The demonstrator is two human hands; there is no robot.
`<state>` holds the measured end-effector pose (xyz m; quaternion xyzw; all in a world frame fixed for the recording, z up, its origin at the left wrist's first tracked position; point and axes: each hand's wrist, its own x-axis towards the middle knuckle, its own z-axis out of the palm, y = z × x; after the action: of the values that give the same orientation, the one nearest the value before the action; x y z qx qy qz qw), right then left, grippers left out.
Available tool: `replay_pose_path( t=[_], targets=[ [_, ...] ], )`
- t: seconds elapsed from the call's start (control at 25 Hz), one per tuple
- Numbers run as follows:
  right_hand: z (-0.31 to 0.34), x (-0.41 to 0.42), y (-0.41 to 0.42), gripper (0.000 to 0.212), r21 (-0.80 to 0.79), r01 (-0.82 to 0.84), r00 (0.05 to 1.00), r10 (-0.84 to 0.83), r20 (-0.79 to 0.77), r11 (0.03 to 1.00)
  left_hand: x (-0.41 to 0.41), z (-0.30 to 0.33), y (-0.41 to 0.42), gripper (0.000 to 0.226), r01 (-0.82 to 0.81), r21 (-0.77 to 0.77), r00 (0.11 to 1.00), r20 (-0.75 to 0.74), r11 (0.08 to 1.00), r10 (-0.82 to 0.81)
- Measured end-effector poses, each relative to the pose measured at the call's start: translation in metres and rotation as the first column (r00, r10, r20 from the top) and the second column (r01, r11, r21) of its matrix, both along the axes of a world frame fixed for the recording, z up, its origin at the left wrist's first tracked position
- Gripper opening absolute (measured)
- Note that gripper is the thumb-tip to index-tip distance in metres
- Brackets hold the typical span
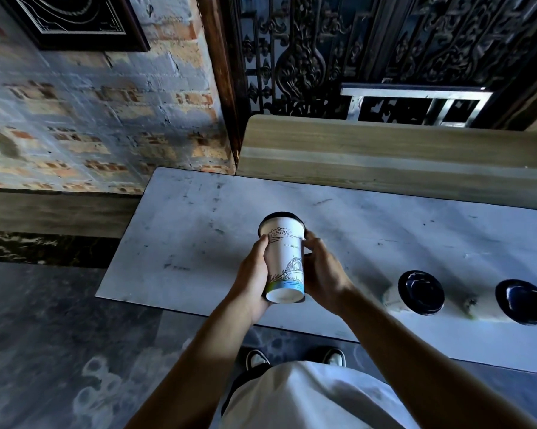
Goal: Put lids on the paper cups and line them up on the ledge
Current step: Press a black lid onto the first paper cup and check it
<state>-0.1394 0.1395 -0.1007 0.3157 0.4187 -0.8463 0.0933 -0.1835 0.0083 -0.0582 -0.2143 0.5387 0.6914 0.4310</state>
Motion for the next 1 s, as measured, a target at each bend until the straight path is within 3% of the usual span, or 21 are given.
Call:
replay_pose_path(
  t=[0.16, 0.28, 0.36, 0.44, 0.56, 0.64, 0.84, 1.0],
  targets=[
    [0.009, 0.004, 0.002, 0.055, 0.027, -0.016, 1.000, 0.015, 0.025, 1.000, -0.004, -0.001, 0.000, 0.047, 0.061, -0.293, 0.981, -0.157, 0.954, -0.111],
    [0.014, 0.007, 0.005, 0.056, 0.019, -0.005, 0.999, 0.005, -0.042, 1.000, -0.004, -0.002, -0.005, 0.037, -0.030, -0.486, 0.869, -0.445, 0.873, -0.218],
    [0.016, 0.007, 0.005, 0.047, 0.040, -0.002, 0.997, 0.004, -0.073, 0.999, -0.002, -0.006, -0.012, 0.017, -0.201, -0.454, 0.711, -0.677, 0.868, -0.189],
    [0.017, 0.007, 0.004, 0.047, 0.061, 0.007, 0.998, -0.003, -0.061, 0.998, -0.001, -0.006, -0.021, 0.023, -0.275, -0.404, 0.531, -0.820, 0.872, -0.213],
    [0.021, 0.009, 0.000, 0.047, 0.060, 0.004, 0.998, -0.001, -0.056, 0.998, -0.002, -0.001, -0.027, 0.040, -0.280, -0.365, 0.212, -0.926, 0.888, -0.313],
    [0.024, 0.010, -0.002, 0.044, 0.058, -0.009, 0.996, 0.014, -0.085, 0.998, -0.001, 0.002, -0.027, 0.049, -0.255, -0.363, 0.097, -0.932, 0.896, -0.350],
    [0.031, 0.014, -0.001, 0.042, 0.047, -0.063, 0.988, 0.069, -0.139, 0.997, 0.002, 0.004, -0.028, 0.044, -0.236, -0.339, 0.180, -0.936, 0.911, -0.302],
    [0.034, 0.016, 0.003, 0.047, -0.031, -0.075, 0.992, 0.072, -0.107, 0.997, 0.006, 0.006, -0.029, 0.022, -0.231, -0.255, 0.273, -0.943, 0.939, -0.189]
  ],
)
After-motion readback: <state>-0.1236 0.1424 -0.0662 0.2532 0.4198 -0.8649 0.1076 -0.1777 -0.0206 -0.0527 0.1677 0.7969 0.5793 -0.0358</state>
